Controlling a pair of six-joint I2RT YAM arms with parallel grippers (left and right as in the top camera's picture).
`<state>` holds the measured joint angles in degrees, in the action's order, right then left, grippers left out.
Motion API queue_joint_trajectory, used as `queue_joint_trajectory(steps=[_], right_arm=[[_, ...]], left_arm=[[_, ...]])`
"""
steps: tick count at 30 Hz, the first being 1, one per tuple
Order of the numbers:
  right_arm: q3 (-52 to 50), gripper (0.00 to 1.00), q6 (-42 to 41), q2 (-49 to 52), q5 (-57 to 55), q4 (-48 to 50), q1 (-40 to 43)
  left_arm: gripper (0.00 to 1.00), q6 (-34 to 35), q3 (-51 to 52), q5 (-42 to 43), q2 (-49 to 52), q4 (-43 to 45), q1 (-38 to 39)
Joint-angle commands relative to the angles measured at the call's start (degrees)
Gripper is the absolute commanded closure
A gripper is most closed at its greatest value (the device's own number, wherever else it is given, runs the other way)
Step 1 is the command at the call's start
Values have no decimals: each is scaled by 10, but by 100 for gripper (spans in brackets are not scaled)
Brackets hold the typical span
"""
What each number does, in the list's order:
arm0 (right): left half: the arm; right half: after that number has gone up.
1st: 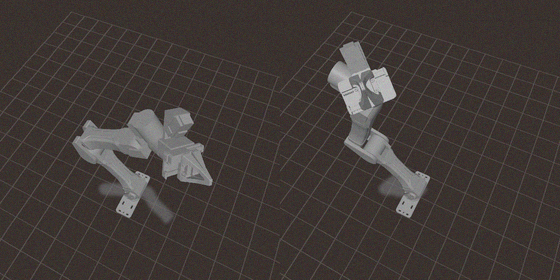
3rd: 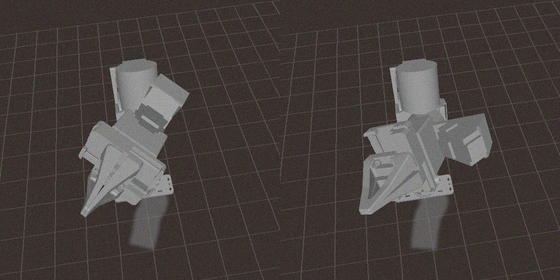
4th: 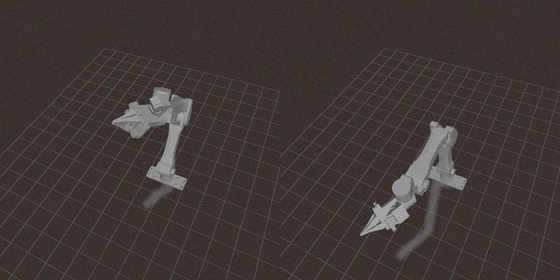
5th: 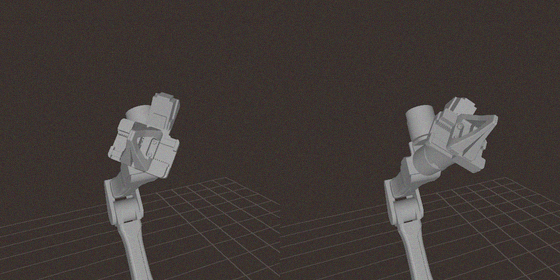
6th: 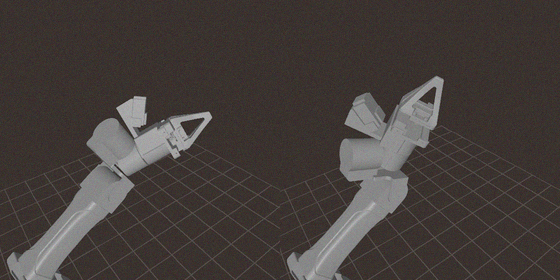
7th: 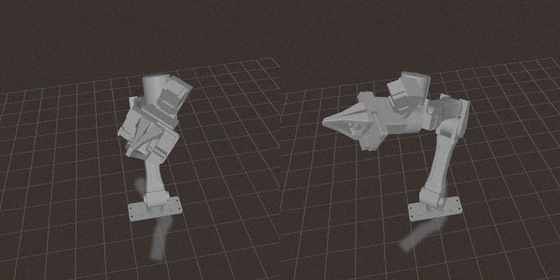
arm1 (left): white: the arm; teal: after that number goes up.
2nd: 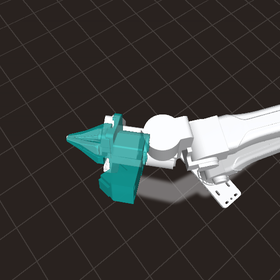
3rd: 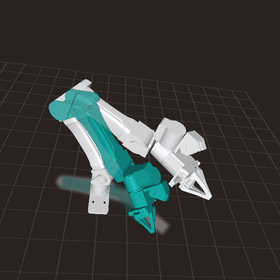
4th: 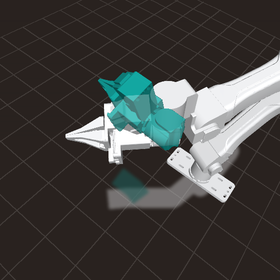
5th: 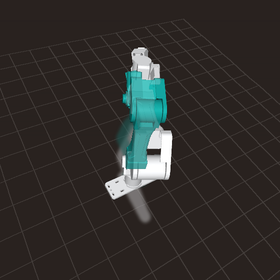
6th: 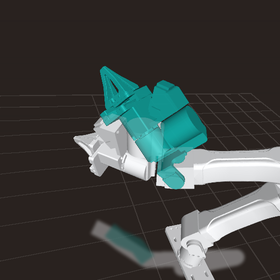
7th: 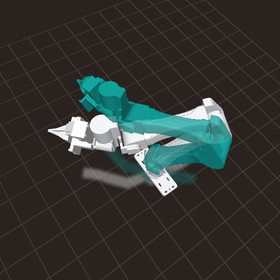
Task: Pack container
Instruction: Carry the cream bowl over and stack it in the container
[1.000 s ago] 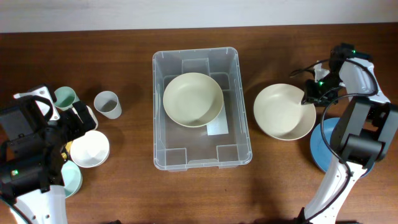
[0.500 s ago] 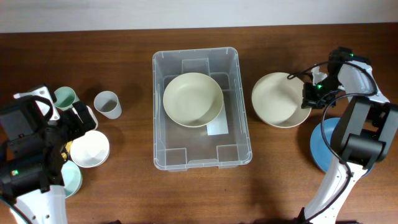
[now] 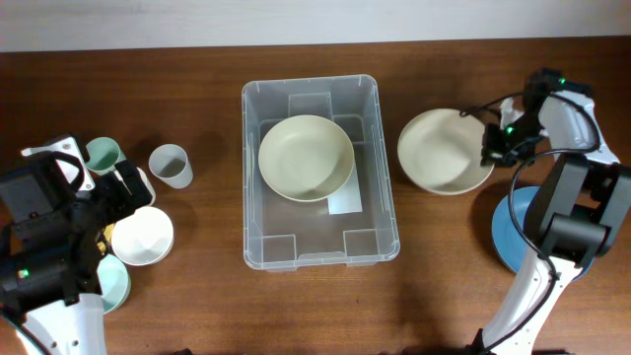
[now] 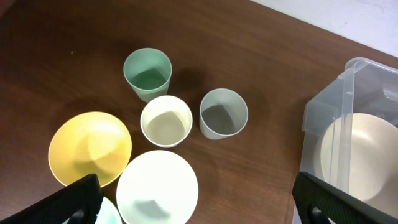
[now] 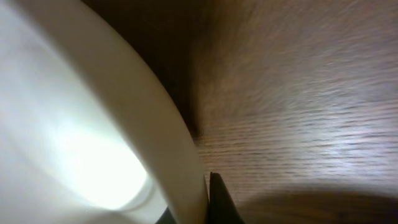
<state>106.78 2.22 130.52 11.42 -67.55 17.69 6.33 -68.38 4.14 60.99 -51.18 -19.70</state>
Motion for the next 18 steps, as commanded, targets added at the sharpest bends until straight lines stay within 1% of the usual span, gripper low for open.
queue_joint_trajectory(steps=[1,6,10,13,16,18], right_arm=[[71,96,-28,-58,-22,-15,-1],[138,96,-27,-119,29,-45,-5],[175,96,-16,-163,64,-60,-31],[182,96,-16,-191,64,-61,-71],[182,96,-16,-211,61,-59,-132],[181,96,-16,-210,59,-57,-189]], left_arm=[[0,5,-15,6,1,1,-3],[1,5,-15,6,1,1,-3],[0,5,-15,6,1,1,-3],[0,5,-15,6,1,1,-3],[0,5,-15,6,1,1,-3],[0,5,-15,6,1,1,-3]])
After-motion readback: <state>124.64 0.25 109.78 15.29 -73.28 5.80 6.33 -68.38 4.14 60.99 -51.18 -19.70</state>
